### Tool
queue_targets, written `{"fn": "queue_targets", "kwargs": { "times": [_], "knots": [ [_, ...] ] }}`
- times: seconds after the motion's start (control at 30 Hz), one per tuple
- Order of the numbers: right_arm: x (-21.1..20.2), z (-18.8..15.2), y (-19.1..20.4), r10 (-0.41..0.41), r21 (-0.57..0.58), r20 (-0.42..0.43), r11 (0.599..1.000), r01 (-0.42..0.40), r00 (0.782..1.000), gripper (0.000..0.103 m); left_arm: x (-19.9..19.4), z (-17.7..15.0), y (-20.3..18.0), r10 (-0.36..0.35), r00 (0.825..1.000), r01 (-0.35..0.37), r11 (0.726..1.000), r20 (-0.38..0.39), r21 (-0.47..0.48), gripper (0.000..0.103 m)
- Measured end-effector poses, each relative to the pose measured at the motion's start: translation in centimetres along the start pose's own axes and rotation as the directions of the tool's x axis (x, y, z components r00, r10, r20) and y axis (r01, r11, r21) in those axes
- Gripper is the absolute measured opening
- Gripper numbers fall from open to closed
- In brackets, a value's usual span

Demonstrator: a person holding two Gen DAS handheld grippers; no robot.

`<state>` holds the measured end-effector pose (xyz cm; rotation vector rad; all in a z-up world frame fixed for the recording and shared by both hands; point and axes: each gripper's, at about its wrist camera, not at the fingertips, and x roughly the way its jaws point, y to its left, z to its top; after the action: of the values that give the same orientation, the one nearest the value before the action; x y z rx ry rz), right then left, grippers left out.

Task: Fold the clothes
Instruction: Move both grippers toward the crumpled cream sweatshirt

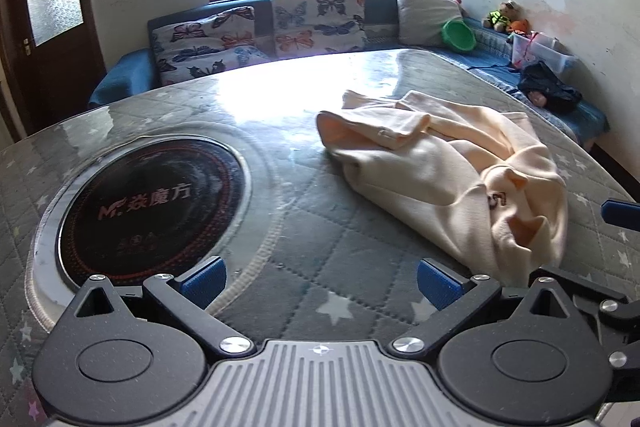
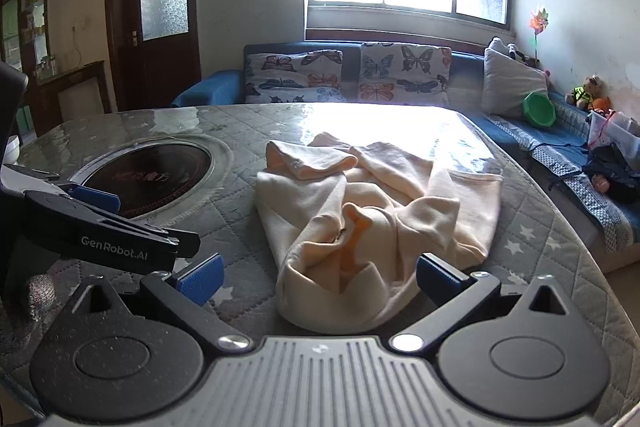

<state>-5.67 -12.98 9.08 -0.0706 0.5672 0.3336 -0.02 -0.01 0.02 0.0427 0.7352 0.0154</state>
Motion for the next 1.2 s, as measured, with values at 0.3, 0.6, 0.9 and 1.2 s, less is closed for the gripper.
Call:
{"fn": "queue_targets", "kwargs": {
  "times": [0.3, 0.6, 0.9, 1.2],
  "knots": [
    [-0.1, -0.4, -0.6, -0.008, 0.024, -0.042, 1.0, 0.009, 0.999, 0.103, 0.0, 0.0, -0.9, -0.021, 1.0, 0.021, 1.0, -0.02, 0.007, 0.103],
    [-0.2, -0.6, -1.5, -0.022, 0.037, -0.056, 0.999, 0.024, 0.998, 0.103, 0.0, 0.4, -1.4, -0.043, 0.999, 0.044, 0.999, -0.02, 0.009, 0.103],
    [0.5, -0.4, -2.0, -0.037, 0.031, -0.068, 0.999, 0.039, 0.997, 0.103, 0.0, 1.4, -1.6, -0.055, 0.998, 0.055, 0.998, -0.005, 0.019, 0.103],
    [0.7, -0.2, -2.6, -0.033, 0.031, -0.07, 0.999, 0.036, 0.997, 0.103, 0.6, 2.4, -2.3, -0.064, 0.998, 0.064, 0.997, -0.006, 0.032, 0.102]
  ]
}}
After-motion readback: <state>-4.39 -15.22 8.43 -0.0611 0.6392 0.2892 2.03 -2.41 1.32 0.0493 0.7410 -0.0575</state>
